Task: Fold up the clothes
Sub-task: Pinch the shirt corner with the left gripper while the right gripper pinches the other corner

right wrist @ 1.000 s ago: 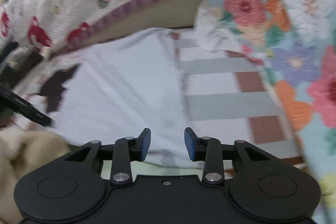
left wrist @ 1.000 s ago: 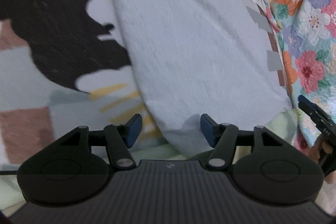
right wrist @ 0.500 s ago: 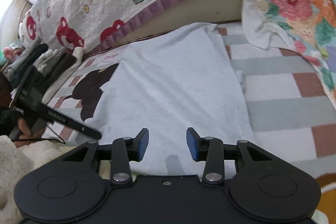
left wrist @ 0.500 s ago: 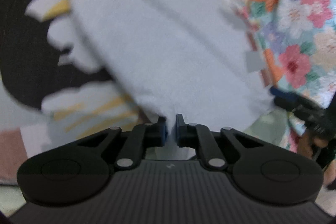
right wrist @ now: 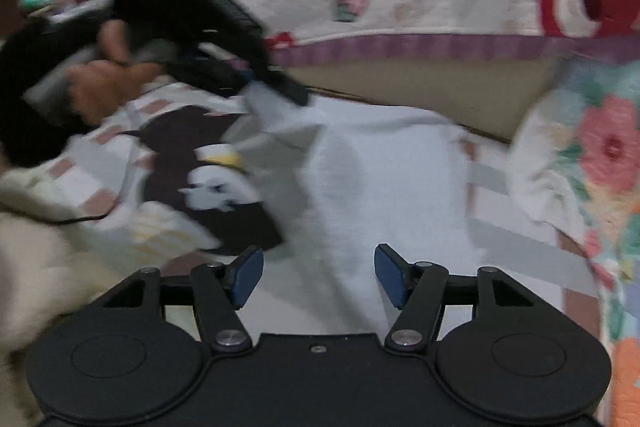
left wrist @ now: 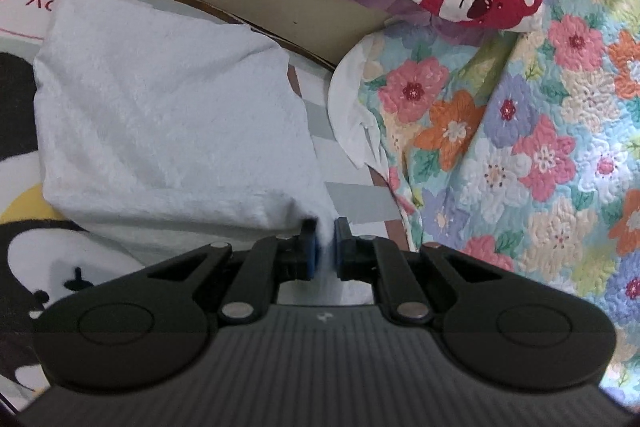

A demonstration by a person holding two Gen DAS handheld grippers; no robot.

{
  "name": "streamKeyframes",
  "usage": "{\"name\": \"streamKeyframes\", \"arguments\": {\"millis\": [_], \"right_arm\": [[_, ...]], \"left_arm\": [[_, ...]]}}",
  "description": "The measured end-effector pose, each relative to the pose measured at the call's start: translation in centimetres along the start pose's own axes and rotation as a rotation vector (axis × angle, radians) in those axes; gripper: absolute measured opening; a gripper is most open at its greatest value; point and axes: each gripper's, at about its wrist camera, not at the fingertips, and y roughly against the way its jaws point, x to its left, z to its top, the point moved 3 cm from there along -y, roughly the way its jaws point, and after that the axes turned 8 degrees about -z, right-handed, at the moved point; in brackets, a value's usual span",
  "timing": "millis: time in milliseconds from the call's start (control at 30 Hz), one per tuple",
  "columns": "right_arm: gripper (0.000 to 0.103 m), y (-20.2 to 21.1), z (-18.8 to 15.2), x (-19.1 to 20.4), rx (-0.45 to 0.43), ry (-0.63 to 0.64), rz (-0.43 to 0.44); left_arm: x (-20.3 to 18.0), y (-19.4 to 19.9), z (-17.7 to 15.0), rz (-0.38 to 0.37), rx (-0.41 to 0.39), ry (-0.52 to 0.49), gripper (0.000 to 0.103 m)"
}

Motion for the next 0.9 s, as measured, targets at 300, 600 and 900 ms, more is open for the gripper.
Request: {"name": "streamKeyframes", "arguments": {"millis": [300, 600, 900], "right_arm": [[0.067, -3.2, -4.3, -0.5, 0.163, 0.079, -0.129], [0.009, -1.9, -5.9, -1.8, 0.053, 0.133, -0.183], [0.007, 7.0, -0.8, 0.9, -0.084, 0.275, 0.088]], "left_arm": [[0.8, 1.7, -0.2, -0.070, -0.038, 0.048, 0.008], [0.6, 6.7, -3.2, 0.002, -0.119, 0.054, 0.007], [-1.5, 17.2, -9.6, 0.205, -0.207, -0.073, 0.007]]}}
